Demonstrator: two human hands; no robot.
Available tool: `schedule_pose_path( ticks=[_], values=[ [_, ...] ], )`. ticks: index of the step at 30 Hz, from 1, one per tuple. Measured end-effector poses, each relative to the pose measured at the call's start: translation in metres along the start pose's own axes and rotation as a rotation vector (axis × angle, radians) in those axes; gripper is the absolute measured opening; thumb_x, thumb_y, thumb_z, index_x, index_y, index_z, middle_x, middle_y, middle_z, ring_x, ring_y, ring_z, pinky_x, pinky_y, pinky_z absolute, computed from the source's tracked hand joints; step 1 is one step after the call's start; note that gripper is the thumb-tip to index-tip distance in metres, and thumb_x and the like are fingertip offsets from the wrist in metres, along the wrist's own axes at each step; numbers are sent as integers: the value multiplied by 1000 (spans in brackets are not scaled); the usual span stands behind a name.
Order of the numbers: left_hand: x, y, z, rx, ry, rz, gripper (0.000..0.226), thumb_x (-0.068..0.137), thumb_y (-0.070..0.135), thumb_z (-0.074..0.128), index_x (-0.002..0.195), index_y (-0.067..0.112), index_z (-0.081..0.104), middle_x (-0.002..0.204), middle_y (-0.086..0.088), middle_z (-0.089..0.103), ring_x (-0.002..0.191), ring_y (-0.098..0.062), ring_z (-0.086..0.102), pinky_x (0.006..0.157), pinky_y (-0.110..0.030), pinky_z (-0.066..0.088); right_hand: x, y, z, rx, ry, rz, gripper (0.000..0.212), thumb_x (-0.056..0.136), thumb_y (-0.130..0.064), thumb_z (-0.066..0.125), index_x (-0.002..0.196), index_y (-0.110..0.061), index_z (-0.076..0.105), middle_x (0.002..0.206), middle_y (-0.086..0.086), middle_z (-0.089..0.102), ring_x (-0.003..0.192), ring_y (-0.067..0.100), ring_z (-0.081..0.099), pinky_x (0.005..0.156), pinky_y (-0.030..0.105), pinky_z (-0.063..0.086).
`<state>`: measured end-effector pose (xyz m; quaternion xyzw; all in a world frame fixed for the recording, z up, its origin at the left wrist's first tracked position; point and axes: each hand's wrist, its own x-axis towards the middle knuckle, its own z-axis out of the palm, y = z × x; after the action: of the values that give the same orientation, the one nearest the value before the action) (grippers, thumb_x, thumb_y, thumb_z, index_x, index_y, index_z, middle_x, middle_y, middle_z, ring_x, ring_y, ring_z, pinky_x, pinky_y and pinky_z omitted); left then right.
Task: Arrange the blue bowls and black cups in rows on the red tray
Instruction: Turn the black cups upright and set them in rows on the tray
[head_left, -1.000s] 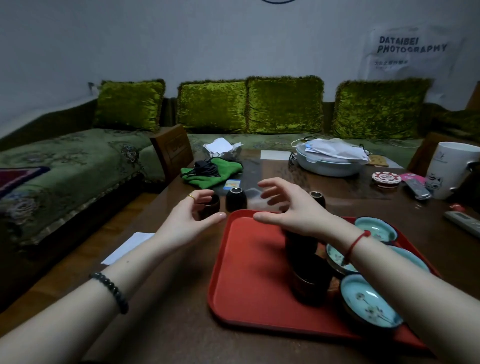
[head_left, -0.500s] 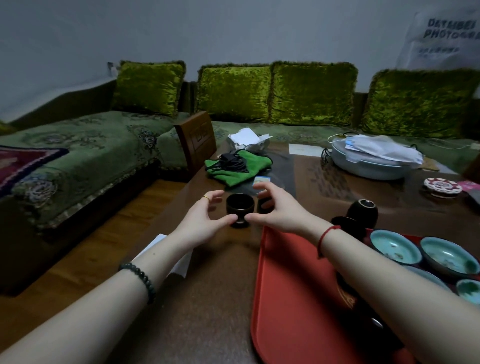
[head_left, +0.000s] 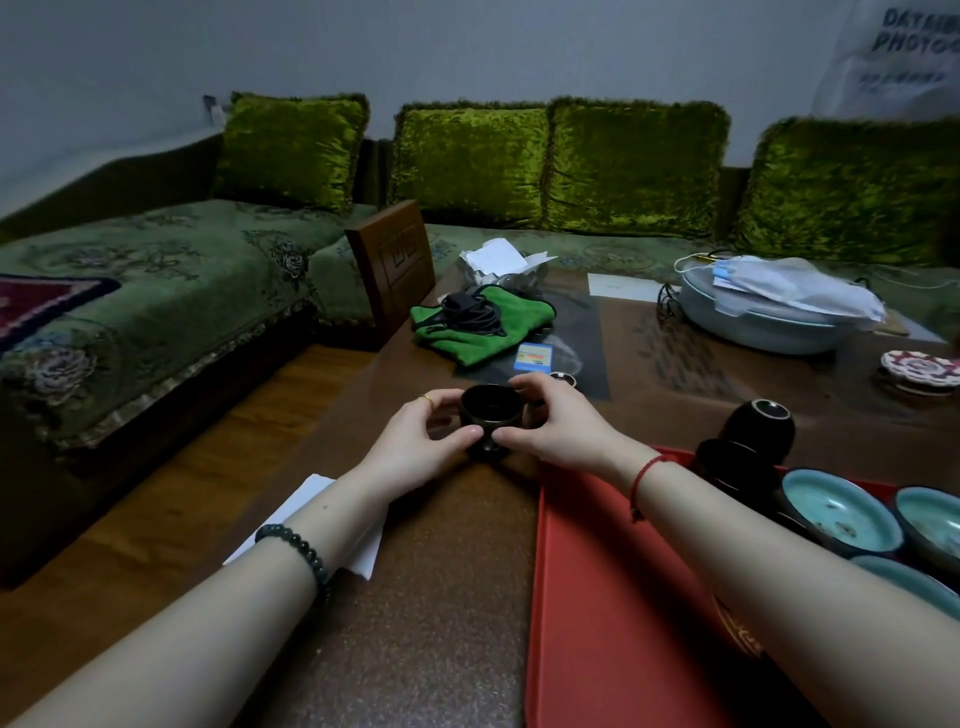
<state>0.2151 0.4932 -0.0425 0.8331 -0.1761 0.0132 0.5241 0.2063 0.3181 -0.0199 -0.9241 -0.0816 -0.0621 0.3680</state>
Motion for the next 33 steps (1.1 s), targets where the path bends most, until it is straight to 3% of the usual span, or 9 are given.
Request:
schedule_pose_path(
  ticks=[2,6,8,10,15,21,24,28,33],
  values=[
    [0,2,0,-3,11,7,41,78,15,68,117,16,54,107,1,64,97,-5,60,77,0,43,0,-1,-1,-4,1,-3,64,69,-24,75,126,-15,47,124,5,57,104,12,52,86,19,37],
    [-2,9,-2,-55,23,28,37,77,12,69,110,19,55,100,2,66,88,2,62,76,-2,46,-4,-8,-8,-5,6,-26,66,69,-22,76,127,-11,47,121,7,59,96,14,55,86,22,43],
    [-4,15,-2,-66,29,36,38,76,13,70,110,21,55,96,2,67,87,1,63,78,-9,49,-8,-13,-14,7,8,-33,66,68,-21,76,126,-9,47,120,10,60,100,21,59,93,33,46],
    [-6,22,-2,-73,30,37,40,76,16,70,113,20,54,97,-2,69,89,-6,66,83,-21,51,-14,-17,-23,16,23,-48,66,68,-20,77,126,-8,48,119,9,60,102,22,59,94,34,47],
    [-9,47,4,-64,32,74,40,76,21,70,111,26,53,100,-1,69,89,-3,66,84,-23,51,-29,-24,-50,50,63,-53,62,66,-19,78,121,-9,52,92,0,58,80,11,56,76,24,43],
    [-9,81,21,-66,11,129,40,76,20,70,114,20,55,105,3,65,91,-9,66,89,-27,50,-50,-20,-86,36,127,-43,63,64,-23,80,120,-12,55,114,6,64,95,18,62,90,34,49],
    [-7,93,33,-70,-10,152,42,77,19,70,115,18,54,102,1,65,86,-4,65,81,-18,51,-60,-16,-102,28,143,-41,61,64,-22,80,119,-12,56,115,7,64,96,18,62,91,36,49],
    [-4,101,47,-69,-34,173,35,76,17,70,105,28,54,90,3,66,72,8,63,72,-9,49,-69,-9,-116,29,141,-43,56,65,-18,79,116,-10,58,110,7,65,88,15,60,88,32,49],
    [-2,99,61,-51,-53,179,37,76,15,70,109,22,56,99,-3,67,86,-9,65,85,-26,50,-73,5,-119,7,119,-13,58,64,-18,79,117,-10,58,112,7,65,89,15,60,92,36,49]
  ],
)
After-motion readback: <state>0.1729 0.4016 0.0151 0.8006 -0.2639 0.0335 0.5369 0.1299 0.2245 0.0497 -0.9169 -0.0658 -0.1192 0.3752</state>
